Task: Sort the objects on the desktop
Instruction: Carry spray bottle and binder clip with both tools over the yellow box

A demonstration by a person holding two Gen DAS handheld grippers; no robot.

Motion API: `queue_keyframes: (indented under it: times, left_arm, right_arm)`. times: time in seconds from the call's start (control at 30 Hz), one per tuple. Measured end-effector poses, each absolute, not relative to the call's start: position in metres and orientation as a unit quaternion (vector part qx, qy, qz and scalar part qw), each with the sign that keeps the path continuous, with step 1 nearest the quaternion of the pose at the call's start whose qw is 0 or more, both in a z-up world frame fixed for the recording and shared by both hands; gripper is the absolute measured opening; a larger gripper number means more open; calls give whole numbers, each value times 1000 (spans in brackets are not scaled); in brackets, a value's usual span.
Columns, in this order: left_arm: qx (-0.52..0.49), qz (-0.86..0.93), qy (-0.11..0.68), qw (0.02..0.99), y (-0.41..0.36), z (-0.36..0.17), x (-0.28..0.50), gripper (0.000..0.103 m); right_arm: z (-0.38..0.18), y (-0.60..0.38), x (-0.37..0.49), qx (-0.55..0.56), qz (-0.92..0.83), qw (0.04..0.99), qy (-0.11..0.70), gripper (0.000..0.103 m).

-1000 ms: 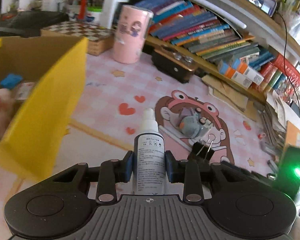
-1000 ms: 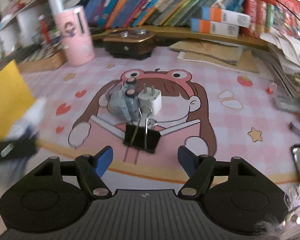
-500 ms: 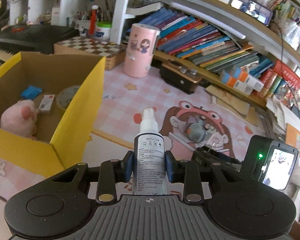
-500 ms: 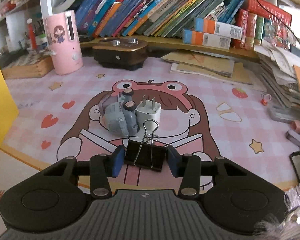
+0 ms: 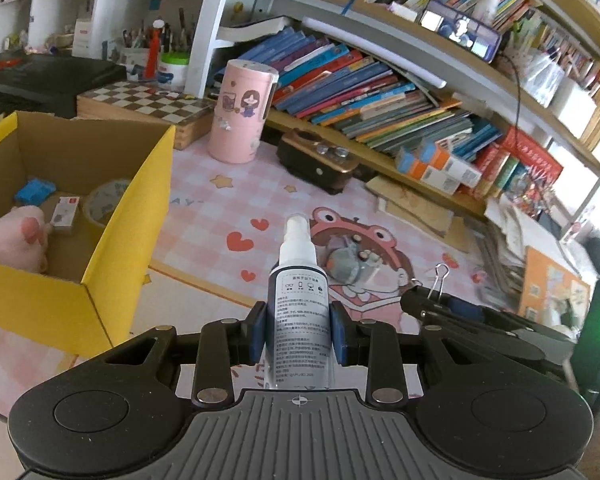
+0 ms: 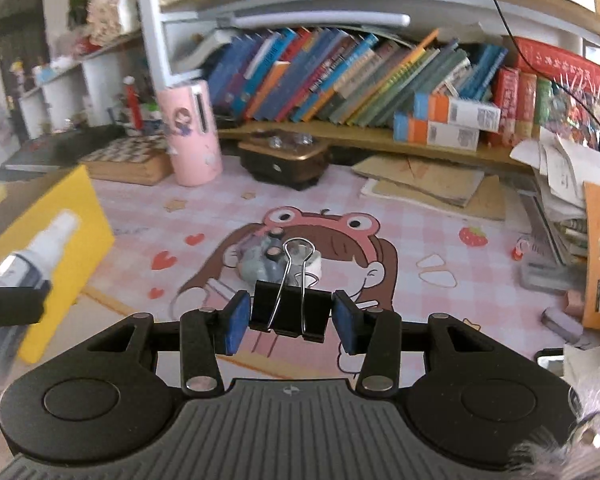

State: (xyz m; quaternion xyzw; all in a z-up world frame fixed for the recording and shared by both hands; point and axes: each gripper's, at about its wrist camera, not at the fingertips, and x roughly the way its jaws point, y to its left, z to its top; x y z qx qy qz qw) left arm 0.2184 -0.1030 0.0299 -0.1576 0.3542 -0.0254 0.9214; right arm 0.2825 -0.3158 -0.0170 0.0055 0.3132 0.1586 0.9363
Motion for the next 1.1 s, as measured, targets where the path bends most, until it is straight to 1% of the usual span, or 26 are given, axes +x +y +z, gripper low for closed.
queue_keyframes:
  times: [0.27,0.5,0.73,1.1]
  left_arm:
    - [-173,-53,336,924,-88,38,189,31]
    - [-200,-71,342,915,-65,30,165,31]
    - [-219,-82,334,913,-36,26,135,31]
    - [-244,-85,357,898,13,11,75,31]
  right_arm:
    - [14,-311,240,15,192,929,315,42]
    - [12,-287,210,8,191,921,340,42]
    - [16,-258,173,-13,193,920,340,42]
    - [9,-206,109,-30,193,909,368,42]
